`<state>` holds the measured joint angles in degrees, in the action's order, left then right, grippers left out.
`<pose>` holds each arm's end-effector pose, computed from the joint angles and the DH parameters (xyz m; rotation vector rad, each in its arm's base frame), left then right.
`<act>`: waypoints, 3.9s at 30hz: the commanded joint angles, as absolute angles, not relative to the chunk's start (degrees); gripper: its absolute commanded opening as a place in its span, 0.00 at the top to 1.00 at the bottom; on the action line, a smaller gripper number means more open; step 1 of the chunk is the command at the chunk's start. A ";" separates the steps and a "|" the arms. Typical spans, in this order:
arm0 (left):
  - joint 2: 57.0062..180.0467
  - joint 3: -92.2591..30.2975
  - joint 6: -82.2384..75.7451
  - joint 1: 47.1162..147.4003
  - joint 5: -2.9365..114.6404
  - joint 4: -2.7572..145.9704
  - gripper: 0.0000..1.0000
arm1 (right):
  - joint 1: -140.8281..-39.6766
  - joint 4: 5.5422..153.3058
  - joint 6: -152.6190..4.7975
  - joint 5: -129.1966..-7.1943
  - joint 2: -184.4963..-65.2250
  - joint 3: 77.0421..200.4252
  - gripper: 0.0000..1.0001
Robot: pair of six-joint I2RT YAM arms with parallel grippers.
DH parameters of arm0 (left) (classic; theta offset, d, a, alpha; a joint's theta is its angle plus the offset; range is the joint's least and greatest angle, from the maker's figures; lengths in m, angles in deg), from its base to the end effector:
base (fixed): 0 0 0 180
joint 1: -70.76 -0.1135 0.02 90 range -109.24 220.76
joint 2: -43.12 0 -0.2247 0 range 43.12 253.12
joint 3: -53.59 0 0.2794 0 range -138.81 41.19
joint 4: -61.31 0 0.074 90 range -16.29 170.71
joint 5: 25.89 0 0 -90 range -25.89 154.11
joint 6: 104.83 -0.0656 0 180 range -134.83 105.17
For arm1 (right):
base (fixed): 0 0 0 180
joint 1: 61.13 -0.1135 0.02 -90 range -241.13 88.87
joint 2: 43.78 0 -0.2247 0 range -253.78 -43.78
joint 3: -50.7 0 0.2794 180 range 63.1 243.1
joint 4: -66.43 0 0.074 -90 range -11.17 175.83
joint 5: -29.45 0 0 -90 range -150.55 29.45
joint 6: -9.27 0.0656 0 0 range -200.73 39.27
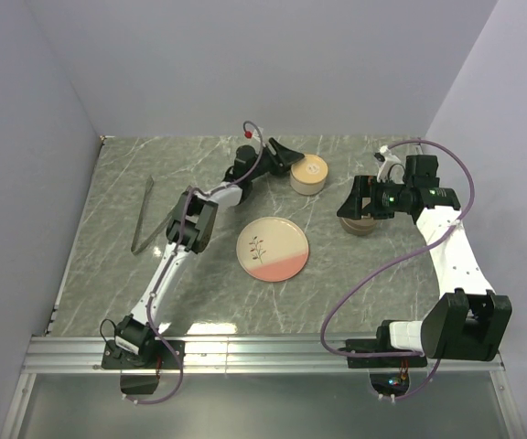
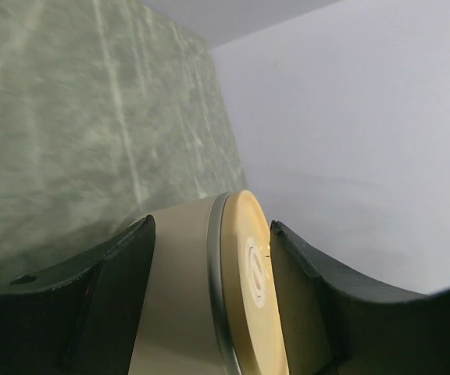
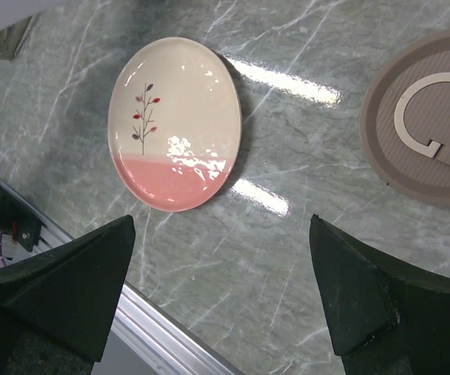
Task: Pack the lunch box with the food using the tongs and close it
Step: Move the lunch box
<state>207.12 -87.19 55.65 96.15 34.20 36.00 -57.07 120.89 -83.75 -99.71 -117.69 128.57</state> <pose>0.5493 -0.2969 0.0701 -0.2234 1.8035 -1.6619 0.3180 0.0190 0.2523 -0.2742 2.3137 0.7692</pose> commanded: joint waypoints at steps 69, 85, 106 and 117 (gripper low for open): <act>131.54 -47.06 12.95 64.08 15.51 84.61 0.01 | -86.36 78.39 -138.30 -29.79 -158.65 139.21 0.18; 133.82 -48.02 14.61 64.08 15.07 83.56 0.01 | -81.34 88.23 -131.88 -31.55 -157.69 141.67 0.32; 133.21 -52.06 -0.84 64.34 34.31 101.03 0.01 | -79.94 109.59 -108.25 -50.35 -133.71 151.43 0.00; 125.74 -41.53 -7.26 63.99 37.40 102.53 0.01 | -68.87 107.49 -88.47 -70.91 -109.01 131.43 0.00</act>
<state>129.03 -43.61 -2.68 64.15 36.48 102.27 -70.60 108.22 -96.19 -63.32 -113.30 137.53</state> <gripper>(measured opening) 0.994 0.995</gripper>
